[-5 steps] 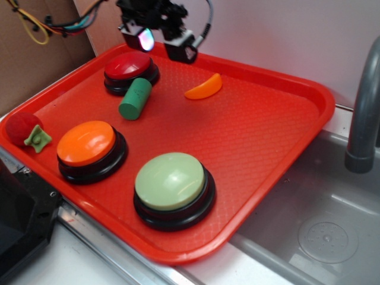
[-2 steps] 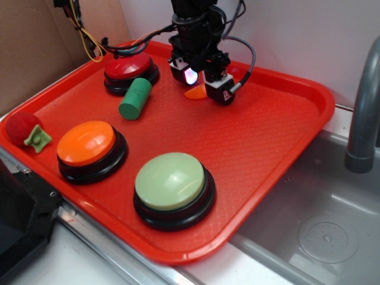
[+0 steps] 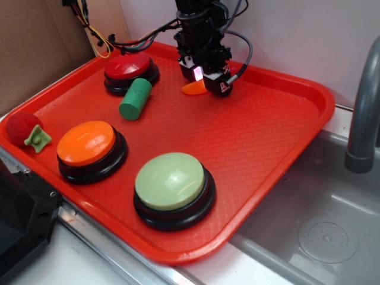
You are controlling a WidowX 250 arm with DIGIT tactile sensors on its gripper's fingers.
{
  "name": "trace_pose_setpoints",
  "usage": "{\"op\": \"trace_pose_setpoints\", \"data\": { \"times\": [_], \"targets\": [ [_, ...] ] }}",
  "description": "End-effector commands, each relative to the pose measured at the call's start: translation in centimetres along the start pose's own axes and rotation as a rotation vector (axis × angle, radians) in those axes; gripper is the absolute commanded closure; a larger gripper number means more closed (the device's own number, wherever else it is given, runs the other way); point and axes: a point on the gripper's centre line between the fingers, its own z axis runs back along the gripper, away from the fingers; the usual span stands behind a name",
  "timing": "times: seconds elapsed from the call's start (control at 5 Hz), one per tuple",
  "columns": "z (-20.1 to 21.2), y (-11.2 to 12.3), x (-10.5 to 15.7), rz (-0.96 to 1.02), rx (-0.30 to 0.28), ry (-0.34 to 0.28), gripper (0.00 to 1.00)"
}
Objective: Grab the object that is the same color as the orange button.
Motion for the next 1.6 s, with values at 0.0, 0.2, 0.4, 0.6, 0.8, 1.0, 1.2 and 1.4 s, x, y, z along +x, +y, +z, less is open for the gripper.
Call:
{"op": "trace_pose_setpoints", "data": {
  "times": [0.0,0.2,0.4,0.6,0.8,1.0,1.2,1.4],
  "targets": [
    [0.4,0.4,0.4,0.001,0.017,-0.019,1.00],
    [2.7,0.6,0.3,-0.013,-0.026,0.007,1.00],
    [7.3,0.5,-0.2,-0.056,-0.077,-0.015,1.00],
    [11.4,0.3,-1.2,-0.042,-0.081,-0.027,1.00],
    [15.4,-0.4,-2.7,-0.032,-0.023,-0.028,1.00],
    [19.2,-0.5,-5.1,-0.008,-0.015,-0.053,1.00],
    [21.2,-0.9,-7.5,0.086,0.015,-0.116,1.00],
    [21.1,-1.2,-9.2,0.097,0.012,-0.142,1.00]
  ]
}}
